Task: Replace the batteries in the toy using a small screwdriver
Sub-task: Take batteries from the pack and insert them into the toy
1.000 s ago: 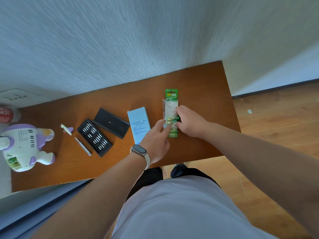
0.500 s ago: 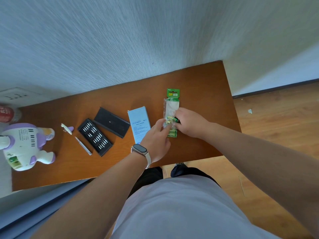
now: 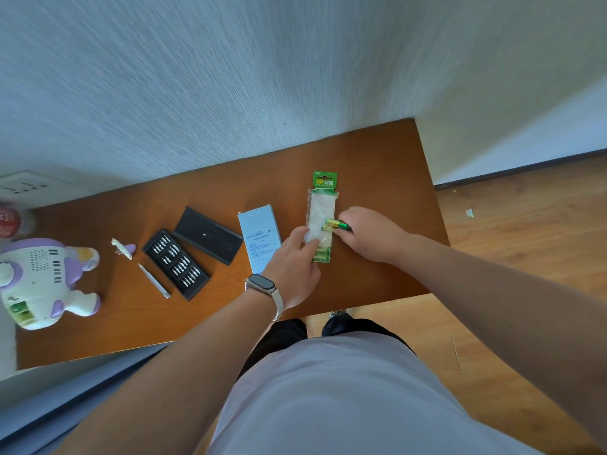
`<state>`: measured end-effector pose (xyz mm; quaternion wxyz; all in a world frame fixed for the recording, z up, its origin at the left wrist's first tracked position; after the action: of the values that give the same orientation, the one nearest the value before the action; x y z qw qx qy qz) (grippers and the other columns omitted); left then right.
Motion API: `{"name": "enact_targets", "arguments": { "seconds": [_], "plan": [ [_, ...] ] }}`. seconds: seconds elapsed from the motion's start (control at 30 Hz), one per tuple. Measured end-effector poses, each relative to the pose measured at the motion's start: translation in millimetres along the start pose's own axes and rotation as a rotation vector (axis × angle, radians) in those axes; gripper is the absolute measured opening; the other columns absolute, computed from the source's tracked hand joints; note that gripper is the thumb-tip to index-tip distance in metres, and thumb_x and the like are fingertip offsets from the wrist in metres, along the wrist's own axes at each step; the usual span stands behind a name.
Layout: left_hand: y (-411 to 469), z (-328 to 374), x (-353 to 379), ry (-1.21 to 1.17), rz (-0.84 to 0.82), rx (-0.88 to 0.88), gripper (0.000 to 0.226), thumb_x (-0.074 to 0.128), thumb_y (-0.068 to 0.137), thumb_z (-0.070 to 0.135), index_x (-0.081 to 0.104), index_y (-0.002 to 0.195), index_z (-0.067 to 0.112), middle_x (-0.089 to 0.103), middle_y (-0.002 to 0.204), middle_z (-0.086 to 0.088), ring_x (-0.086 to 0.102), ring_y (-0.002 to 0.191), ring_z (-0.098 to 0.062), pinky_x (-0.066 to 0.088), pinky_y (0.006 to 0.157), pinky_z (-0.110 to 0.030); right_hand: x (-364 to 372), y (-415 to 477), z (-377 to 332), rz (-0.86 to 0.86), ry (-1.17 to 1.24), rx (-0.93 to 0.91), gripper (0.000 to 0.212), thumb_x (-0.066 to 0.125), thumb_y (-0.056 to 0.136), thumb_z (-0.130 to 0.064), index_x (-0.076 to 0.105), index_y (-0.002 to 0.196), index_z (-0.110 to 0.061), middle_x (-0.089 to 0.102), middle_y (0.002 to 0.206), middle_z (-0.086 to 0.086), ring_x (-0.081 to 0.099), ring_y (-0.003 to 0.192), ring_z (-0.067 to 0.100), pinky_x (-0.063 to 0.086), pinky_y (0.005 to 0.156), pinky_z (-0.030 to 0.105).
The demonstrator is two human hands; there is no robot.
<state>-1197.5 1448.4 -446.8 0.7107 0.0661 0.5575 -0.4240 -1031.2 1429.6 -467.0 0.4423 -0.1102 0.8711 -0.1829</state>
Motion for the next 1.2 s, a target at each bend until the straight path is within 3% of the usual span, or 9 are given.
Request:
{"name": "enact_targets", "arguments": {
  "seconds": [0.23, 0.47, 0.6, 0.73, 0.83, 0.93, 1.03, 1.13, 1.2],
  "plan": [
    [-0.7, 5.1, -18.5, -0.120, 0.082, -0.068, 0.046, 0.059, 0.097, 0.025, 0.053, 0.142, 0.016, 0.042, 0.151, -0.002, 0.052, 0.126, -0.024, 0.047, 0.097, -0.033, -20.6, -32.4, 2.3, 0.049, 0.088, 0.044, 0.025, 0.049, 0.102, -0.033, 0.062, 0.095, -0.012, 0.060, 0.086, 0.004, 0.055, 0.077, 0.018, 0.048, 0.072, 0.039],
    [-1.8, 20.1, -66.6, -0.530, 0.203, -0.169, 0.041, 0.059, 0.099, 0.033, 0.057, 0.139, 0.023, 0.062, 0.129, 0.009, 0.058, 0.114, -0.007, 0.047, 0.095, -0.024, -49.6, -56.2, -32.4, 0.214, 0.216, 0.023, 0.027, 0.048, 0.103, -0.035, 0.061, 0.093, -0.014, 0.056, 0.078, -0.004, 0.052, 0.071, 0.014, 0.042, 0.062, 0.028],
    [-8.1, 25.0, -89.7, -0.775, 0.226, -0.172, 0.030, 0.063, 0.097, 0.030, 0.065, 0.126, 0.025, 0.072, 0.106, 0.010, 0.067, 0.098, -0.010, 0.058, 0.091, -0.034, -65.1, -63.9, -59.0, 0.279, 0.302, -0.034, 0.019, 0.050, 0.102, -0.033, 0.061, 0.096, -0.019, 0.056, 0.078, -0.010, 0.052, 0.072, 0.008, 0.038, 0.061, 0.017],
    [-21.2, 29.4, -109.9, -0.909, 0.326, -0.183, 0.022, 0.066, 0.096, 0.021, 0.069, 0.118, 0.020, 0.073, 0.100, 0.007, 0.069, 0.091, -0.013, 0.057, 0.077, -0.018, -72.2, -65.8, -83.1, 0.303, 0.317, -0.088, 0.025, 0.052, 0.101, -0.031, 0.059, 0.086, -0.013, 0.054, 0.071, -0.003, 0.051, 0.069, 0.009, 0.038, 0.058, 0.015],
    [-31.8, 23.0, -115.1, -0.974, 0.365, -0.209, 0.014, 0.066, 0.096, 0.017, 0.071, 0.109, 0.020, 0.073, 0.092, 0.009, 0.068, 0.081, -0.004, 0.053, 0.069, -0.010, -75.1, -65.4, -100.7, 0.305, 0.310, -0.127, 0.024, 0.053, 0.100, -0.030, 0.051, 0.077, -0.029, 0.048, 0.067, -0.013, 0.050, 0.066, -0.001, 0.040, 0.060, 0.012],
    [-43.5, 11.0, -118.0, -0.986, 0.392, -0.222, 0.010, 0.068, 0.094, 0.016, 0.071, 0.099, 0.023, 0.072, 0.086, 0.005, 0.065, 0.075, -0.006, 0.052, 0.066, -0.010, -73.6, -66.2, -117.2, 0.290, 0.316, -0.154, 0.012, 0.053, 0.101, -0.029, 0.062, 0.093, -0.027, 0.056, 0.074, -0.015, 0.055, 0.073, -0.003, 0.044, 0.059, 0.018],
    [-51.7, -5.7, -118.8, -1.010, 0.402, -0.240, 0.009, 0.070, 0.093, 0.017, 0.071, 0.097, 0.025, 0.072, 0.085, -0.001, 0.065, 0.077, -0.018, 0.052, 0.068, -0.021, -69.7, -65.4, -135.0, 0.289, 0.309, -0.171, 0.022, 0.052, 0.102, -0.029, 0.064, 0.120, -0.022, 0.063, 0.086, -0.017, 0.059, 0.082, -0.001, 0.050, 0.066, 0.019],
    [-62.2, -21.7, -122.0, -1.033, 0.397, -0.247, 0.007, 0.070, 0.093, 0.019, 0.071, 0.097, 0.024, 0.071, 0.084, 0.001, 0.065, 0.077, -0.016, 0.053, 0.069, -0.027, -63.2, -62.5, -155.7, 0.277, 0.310, -0.175, 0.025, 0.050, 0.103, -0.027, 0.063, 0.124, -0.021, 0.056, 0.081, -0.024, 0.055, 0.080, -0.013, 0.044, 0.065, 0.010],
    [-71.8, -35.7, -125.7, -1.025, 0.395, -0.248, 0.008, 0.070, 0.093, 0.020, 0.072, 0.101, 0.020, 0.073, 0.085, 0.000, 0.067, 0.076, -0.012, 0.054, 0.067, -0.026, -57.8, -58.9, -171.8, 0.267, 0.306, -0.160, 0.027, 0.050, 0.102, -0.027, 0.062, 0.126, -0.021, 0.064, 0.090, -0.017, 0.057, 0.084, -0.007, 0.045, 0.066, 0.011]
  ]
}}
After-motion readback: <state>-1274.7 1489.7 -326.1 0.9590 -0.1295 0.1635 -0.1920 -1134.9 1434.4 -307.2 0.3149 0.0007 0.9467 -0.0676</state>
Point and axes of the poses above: each hand's wrist, its own y-axis towards the middle knuckle, its own x-axis out of the palm, z = x × y, the point moved 5 cm from there along y, towards the middle knuckle
